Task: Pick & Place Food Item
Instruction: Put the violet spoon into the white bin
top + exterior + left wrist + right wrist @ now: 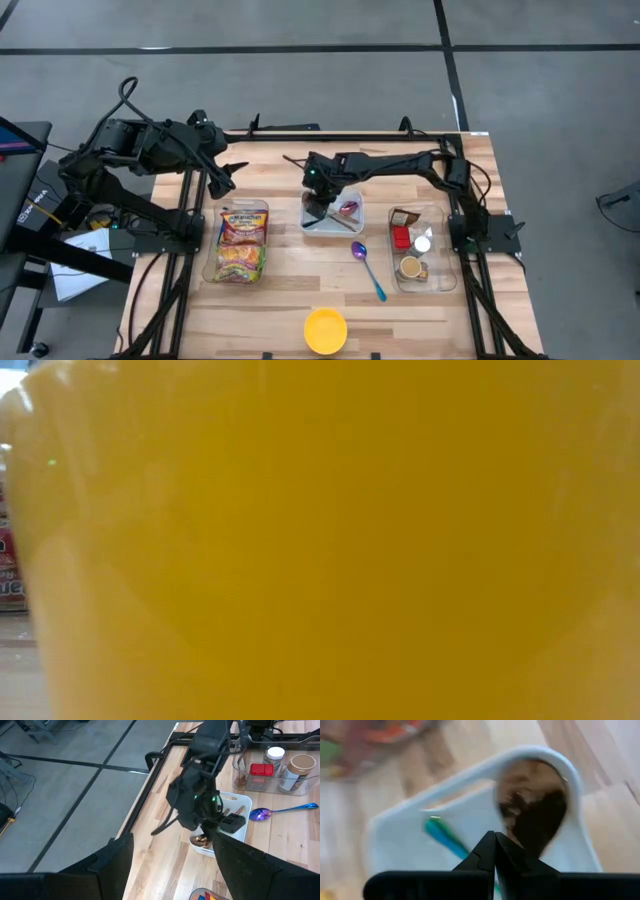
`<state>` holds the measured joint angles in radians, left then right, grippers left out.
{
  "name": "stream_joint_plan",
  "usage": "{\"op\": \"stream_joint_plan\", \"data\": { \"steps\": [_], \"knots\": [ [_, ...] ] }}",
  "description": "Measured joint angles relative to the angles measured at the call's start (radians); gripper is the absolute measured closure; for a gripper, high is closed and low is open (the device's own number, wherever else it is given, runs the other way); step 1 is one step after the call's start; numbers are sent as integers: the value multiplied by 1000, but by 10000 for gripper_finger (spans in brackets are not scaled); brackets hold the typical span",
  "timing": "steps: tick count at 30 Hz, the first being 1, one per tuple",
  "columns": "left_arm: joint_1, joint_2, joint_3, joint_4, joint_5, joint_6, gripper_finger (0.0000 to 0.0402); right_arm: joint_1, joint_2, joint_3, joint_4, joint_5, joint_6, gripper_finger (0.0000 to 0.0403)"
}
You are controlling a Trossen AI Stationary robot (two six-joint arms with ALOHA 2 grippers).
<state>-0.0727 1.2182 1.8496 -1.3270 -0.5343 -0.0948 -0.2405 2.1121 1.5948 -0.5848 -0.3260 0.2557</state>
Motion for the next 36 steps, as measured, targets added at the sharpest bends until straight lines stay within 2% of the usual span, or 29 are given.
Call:
{"op": "stream_joint_plan", "data": {
  "steps": [8,12,17,21,23,26,29,33,36],
  "knots": [
    [0,0,0,0,9,3,137,-6,-109,0,-12,-192,8,403],
    [0,0,0,0,9,3,137,-22,-189,0,-40,-253,-6,403],
    [0,0,0,23,43,4,137,-89,-331,0,-151,-265,-30,403],
    [0,7,1,65,70,4,137,-142,-472,0,-237,-383,-77,397],
    [0,13,1,68,71,2,137,-139,-545,0,-287,-408,-80,383],
    [-1,26,-1,72,72,-12,137,-107,-646,1,-386,-388,-80,346],
    [-7,35,-31,98,72,-34,137,-44,-714,1,-507,-280,-49,304],
    [-11,40,-91,143,72,-52,137,61,-738,1,-585,-127,89,258],
    [-11,42,-141,193,61,-52,137,137,-713,1,-583,-91,210,237]
  ]
}}
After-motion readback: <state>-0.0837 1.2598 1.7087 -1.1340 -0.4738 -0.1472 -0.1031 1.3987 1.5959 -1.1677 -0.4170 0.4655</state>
